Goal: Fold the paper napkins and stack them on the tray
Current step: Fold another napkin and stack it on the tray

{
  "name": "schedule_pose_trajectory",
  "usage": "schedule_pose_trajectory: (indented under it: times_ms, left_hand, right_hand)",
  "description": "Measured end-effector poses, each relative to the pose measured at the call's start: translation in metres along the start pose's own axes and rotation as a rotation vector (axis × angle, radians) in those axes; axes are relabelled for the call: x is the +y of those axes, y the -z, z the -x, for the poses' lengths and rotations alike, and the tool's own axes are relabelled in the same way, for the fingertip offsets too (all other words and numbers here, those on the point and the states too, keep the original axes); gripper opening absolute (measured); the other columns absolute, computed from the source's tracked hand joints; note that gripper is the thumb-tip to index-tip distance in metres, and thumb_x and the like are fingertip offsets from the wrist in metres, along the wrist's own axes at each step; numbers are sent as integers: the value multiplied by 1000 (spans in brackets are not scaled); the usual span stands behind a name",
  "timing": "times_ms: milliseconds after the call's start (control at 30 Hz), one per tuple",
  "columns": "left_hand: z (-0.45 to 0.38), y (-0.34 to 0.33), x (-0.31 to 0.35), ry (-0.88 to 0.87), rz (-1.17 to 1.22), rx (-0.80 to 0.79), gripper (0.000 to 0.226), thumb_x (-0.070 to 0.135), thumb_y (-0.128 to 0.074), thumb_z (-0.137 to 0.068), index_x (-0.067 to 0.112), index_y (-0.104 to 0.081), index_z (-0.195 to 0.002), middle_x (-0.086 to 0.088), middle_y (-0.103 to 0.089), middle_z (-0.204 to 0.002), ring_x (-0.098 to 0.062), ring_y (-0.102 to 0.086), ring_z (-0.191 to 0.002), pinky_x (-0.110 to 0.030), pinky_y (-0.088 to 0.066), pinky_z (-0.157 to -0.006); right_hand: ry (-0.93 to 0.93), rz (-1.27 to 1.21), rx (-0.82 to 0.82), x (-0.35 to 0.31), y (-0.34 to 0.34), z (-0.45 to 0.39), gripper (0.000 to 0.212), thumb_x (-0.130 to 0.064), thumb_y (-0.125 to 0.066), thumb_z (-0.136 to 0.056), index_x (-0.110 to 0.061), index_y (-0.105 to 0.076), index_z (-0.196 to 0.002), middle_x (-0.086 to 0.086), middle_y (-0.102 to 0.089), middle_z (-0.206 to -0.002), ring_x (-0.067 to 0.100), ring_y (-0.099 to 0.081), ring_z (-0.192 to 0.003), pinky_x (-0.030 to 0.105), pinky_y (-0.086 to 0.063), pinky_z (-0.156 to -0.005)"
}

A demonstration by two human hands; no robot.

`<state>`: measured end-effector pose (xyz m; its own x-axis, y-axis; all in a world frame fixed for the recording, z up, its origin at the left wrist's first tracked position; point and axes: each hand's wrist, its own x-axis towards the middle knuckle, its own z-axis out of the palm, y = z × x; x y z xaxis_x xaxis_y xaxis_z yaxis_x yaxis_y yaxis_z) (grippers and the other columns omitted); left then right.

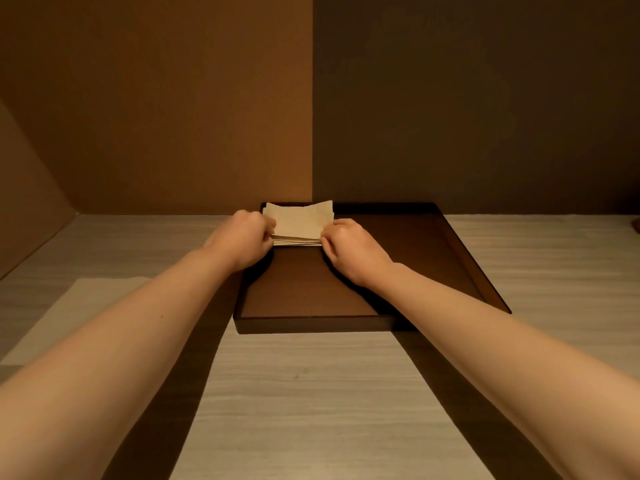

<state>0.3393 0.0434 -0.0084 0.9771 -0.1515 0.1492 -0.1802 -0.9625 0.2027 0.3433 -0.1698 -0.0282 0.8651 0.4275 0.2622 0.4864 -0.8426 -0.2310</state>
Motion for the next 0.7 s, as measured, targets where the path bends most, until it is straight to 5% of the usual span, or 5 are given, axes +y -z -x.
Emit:
schedule_pose_trajectory:
  times_ms: [67,267,467,700]
  left_hand:
    - [1,-1,0,1,0,-10,25,16,-53,-89,13,-70,-108,-6,-62,-125,-25,-58,-112,-44,-50,-93]
    - [6,6,5,116,19,-86,30,35,-48,-93,18,-71,-100,-8,-55,-126,-22,-38,-128,-40,-39,-102]
    - [28,29,5,59,5,61,33,27,-52,-94,12,-65,-120,-4,-52,-136,-21,-33,-132,-40,-34,-104]
    - [104,58,-41,192,22,62,31,25,-54,-93,17,-61,-122,-9,-55,-132,-25,-42,-129,-43,-35,-105]
  right_hand:
    - [-31,12,-1,-1,0,4,33,-26,-41,-101,-11,-68,-90,6,-70,-98,26,-53,-117,41,-47,-97]
    - [-94,62,-26,-7,6,5,37,-29,-38,-101,-9,-68,-107,10,-70,-111,28,-52,-123,38,-32,-114]
    - [14,29,18,-40,30,14,40,-27,-43,-101,-9,-53,-136,10,-59,-134,26,-36,-140,37,-30,-114]
    - [251,38,-1,-109,40,26,32,-28,-46,-99,-10,-61,-121,9,-64,-119,26,-48,-123,37,-38,-105]
